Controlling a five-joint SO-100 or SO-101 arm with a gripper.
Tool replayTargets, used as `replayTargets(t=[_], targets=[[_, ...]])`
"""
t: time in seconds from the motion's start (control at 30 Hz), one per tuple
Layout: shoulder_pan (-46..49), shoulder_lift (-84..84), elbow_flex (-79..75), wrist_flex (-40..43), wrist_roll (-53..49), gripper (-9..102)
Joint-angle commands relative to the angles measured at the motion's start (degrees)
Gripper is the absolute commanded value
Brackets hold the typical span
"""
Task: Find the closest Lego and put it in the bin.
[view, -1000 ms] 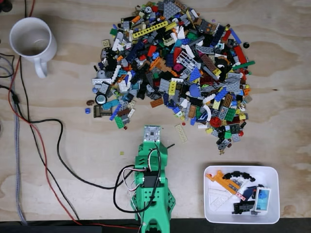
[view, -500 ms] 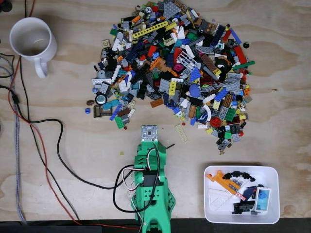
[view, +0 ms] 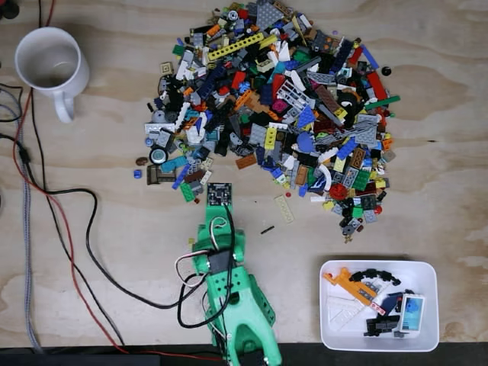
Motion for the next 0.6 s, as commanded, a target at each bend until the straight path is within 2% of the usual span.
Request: replayTargets(t=[0.0, 0.27, 0.57], targets=[[-11.16, -8.53, -13.54, 7.65, 12.66, 6], [-22.24, -22.32, -12.57, 1.93, 26.28, 12], [-25.84, -29.09, -11.69, -7.38, 30.32, 12]])
